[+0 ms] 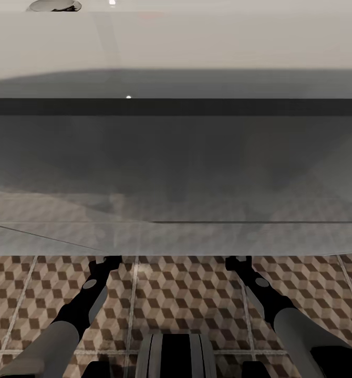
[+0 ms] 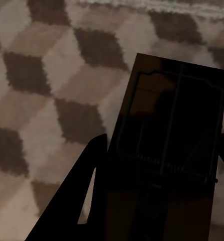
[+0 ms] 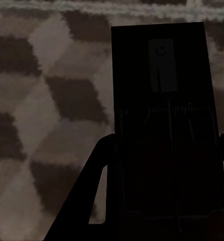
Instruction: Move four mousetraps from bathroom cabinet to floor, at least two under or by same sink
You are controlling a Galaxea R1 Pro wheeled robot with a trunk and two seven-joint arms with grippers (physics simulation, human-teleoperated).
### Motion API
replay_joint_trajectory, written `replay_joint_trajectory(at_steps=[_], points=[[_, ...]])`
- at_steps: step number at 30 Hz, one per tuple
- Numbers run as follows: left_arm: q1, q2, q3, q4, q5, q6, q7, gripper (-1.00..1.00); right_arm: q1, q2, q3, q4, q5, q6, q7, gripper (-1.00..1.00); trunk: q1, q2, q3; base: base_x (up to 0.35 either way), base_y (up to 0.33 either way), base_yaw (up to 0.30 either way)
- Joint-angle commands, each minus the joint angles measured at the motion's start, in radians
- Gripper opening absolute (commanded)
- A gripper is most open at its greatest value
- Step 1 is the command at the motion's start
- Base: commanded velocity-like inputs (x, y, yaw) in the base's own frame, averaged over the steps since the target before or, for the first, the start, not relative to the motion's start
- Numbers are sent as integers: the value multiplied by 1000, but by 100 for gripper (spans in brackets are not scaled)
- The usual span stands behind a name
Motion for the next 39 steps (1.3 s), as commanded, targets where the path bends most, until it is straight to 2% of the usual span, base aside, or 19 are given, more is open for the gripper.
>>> replay_joint_trajectory(at_steps=[1, 9, 10, 39], points=[[0, 0, -2, 0, 8, -3, 1, -100, -1, -1, 6, 1, -5, -3, 2, -100, 0, 0, 0, 0, 0, 0], [0, 0, -2, -1, 8, -2, 1, -100, -1, -1, 6, 1, -5, -4, 1, -100, 0, 0, 0, 0, 0, 0], [0, 0, -2, -1, 8, -2, 1, -100, -1, -1, 6, 1, -5, -4, 1, 100, 0, 0, 0, 0, 0, 0], [0, -1, -2, -1, 8, -2, 3, -100, -1, -1, 6, 1, -4, -4, 2, 100, 0, 0, 0, 0, 0, 0]])
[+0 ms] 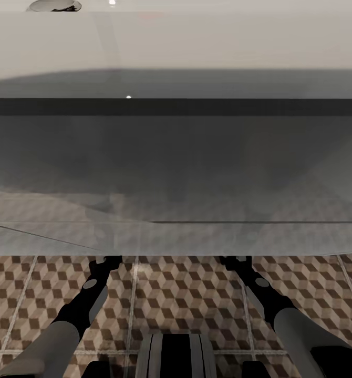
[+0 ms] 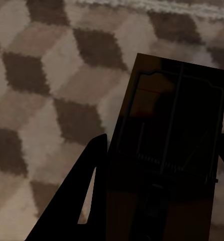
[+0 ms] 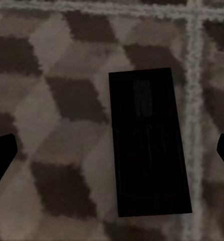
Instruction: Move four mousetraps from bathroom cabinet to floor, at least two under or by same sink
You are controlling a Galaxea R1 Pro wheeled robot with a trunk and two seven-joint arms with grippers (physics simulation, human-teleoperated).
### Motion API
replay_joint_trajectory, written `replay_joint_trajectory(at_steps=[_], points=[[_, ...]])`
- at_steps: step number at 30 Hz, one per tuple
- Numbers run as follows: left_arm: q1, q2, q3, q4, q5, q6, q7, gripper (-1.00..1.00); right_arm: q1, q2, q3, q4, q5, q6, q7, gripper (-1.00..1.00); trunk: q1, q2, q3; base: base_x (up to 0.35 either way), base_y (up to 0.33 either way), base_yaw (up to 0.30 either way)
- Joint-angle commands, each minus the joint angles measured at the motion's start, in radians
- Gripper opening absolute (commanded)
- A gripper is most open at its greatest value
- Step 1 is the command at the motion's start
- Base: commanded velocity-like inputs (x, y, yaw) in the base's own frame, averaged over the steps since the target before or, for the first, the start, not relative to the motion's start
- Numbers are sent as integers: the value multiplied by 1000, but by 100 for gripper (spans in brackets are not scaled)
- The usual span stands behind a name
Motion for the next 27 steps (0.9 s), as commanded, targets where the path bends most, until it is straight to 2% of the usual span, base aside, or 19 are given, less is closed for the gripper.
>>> replay_joint_trajectory(at_steps=[1, 27], points=[[0, 0, -2, 1, 8, -4, 1, 100, -1, -1, 6, 1, -4, -3, 0, 100, 0, 0, 0, 0, 0, 0], [0, 1, -4, 0, 9, -9, -9, 100, -1, -1, 6, 1, -4, -3, 0, 100, 0, 0, 0, 0, 0, 0]])
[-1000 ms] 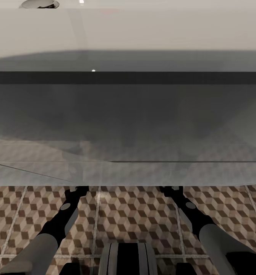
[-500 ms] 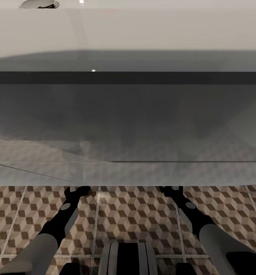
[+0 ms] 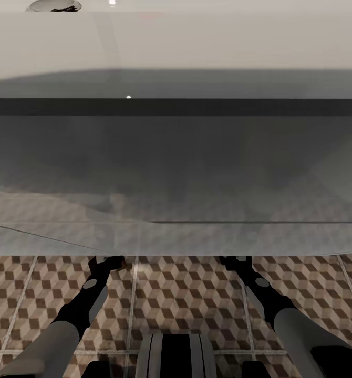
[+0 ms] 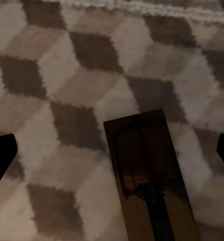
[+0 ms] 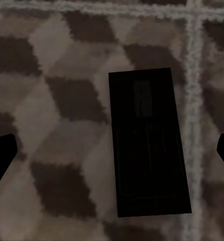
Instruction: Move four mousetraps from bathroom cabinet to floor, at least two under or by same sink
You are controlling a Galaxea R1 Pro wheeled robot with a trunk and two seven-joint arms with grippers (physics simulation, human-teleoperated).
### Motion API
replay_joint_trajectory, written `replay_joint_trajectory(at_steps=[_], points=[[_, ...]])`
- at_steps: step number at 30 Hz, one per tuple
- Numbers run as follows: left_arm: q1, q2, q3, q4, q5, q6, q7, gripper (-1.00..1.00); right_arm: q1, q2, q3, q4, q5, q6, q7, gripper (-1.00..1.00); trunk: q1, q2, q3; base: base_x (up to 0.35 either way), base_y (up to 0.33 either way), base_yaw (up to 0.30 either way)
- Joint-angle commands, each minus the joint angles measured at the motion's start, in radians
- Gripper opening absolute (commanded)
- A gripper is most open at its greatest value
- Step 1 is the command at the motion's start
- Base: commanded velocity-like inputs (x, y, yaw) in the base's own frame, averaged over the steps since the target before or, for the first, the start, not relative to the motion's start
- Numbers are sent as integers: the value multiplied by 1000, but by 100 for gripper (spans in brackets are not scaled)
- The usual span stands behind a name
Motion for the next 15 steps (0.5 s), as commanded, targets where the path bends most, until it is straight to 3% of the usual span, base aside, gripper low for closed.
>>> replay_joint_trajectory(at_steps=[1, 10, 15], points=[[0, 1, -3, 0, 11, -4, 2, 100, -1, -1, 6, 1, -4, -3, 0, 100, 0, 0, 0, 0, 0, 0], [0, 0, -1, 0, 10, -5, 3, 100, -1, -1, 6, 1, -4, -3, -1, 100, 0, 0, 0, -11, 0, 0], [0, 0, -1, 0, 10, -6, 3, 100, -1, -1, 6, 1, -4, -3, 0, 100, 0, 0, 0, -207, 0, 0]])
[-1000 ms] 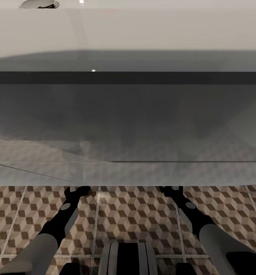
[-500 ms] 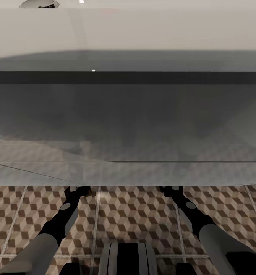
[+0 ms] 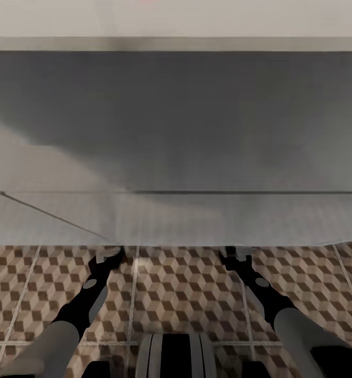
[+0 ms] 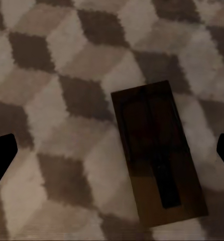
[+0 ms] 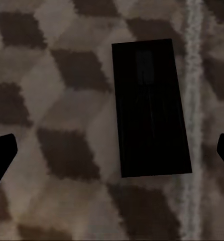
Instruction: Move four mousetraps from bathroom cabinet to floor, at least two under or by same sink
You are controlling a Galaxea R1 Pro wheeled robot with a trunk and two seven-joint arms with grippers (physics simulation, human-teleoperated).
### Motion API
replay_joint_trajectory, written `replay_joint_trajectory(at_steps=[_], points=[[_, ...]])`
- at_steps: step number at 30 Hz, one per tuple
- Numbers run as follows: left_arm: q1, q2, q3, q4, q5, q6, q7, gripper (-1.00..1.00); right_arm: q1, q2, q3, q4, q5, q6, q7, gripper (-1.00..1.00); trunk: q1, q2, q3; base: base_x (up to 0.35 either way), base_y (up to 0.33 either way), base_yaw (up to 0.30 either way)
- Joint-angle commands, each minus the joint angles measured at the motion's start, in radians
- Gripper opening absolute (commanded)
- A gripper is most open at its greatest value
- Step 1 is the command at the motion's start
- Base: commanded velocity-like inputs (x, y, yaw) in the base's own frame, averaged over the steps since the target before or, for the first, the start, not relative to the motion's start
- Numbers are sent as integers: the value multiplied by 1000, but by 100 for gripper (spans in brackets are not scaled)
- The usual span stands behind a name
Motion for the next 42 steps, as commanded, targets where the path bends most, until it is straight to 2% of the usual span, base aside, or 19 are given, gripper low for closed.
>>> replay_joint_trajectory(at_steps=[1, 42], points=[[0, 0, -2, 1, 10, -4, 2, 100, 0, -1, 6, 1, -4, -3, 0, 100, -1, 0, 0, -280, 0, 0], [0, -1, -3, 2, 10, 0, 2, 100, 0, -1, 6, 1, -4, -3, 0, 100, -1, 0, 0, -335, 0, 0]])
